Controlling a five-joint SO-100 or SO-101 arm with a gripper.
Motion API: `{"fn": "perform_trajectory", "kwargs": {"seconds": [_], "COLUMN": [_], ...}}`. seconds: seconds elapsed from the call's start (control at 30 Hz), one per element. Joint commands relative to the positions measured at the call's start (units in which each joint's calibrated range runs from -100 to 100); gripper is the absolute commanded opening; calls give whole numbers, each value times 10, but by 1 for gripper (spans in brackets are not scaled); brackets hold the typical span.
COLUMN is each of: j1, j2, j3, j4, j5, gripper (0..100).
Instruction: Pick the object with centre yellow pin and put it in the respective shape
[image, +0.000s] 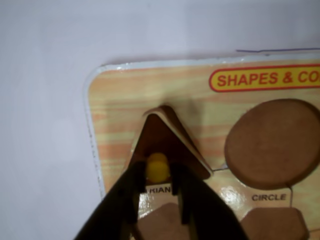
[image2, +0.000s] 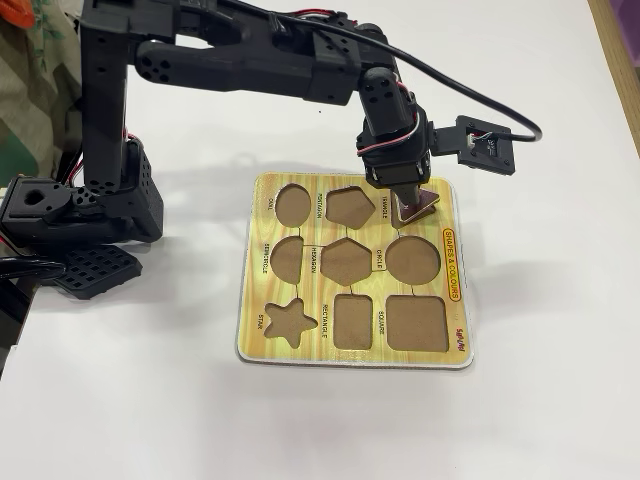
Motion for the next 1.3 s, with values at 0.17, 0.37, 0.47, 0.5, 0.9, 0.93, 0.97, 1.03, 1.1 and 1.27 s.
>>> {"fn": "perform_trajectory", "kwargs": {"seconds": [0.17, 0.37, 0.47, 0.5, 0.9, 0.93, 0.97, 1.03, 1.1, 1.27], "j1": [8, 20, 26, 26, 21, 20, 19, 18, 17, 15], "j2": [-10, -11, -12, -12, -11, -11, -11, -11, -10, -10], "j3": [-4, -5, -6, -6, -6, -6, -6, -6, -6, -6], "j4": [4, 4, 3, 2, -3, -3, -3, -3, -3, -4], "j5": [-2, -2, -2, -2, -3, -3, -3, -3, -3, -3], "gripper": [4, 4, 4, 4, 4, 4, 4, 4, 4, 4]}}
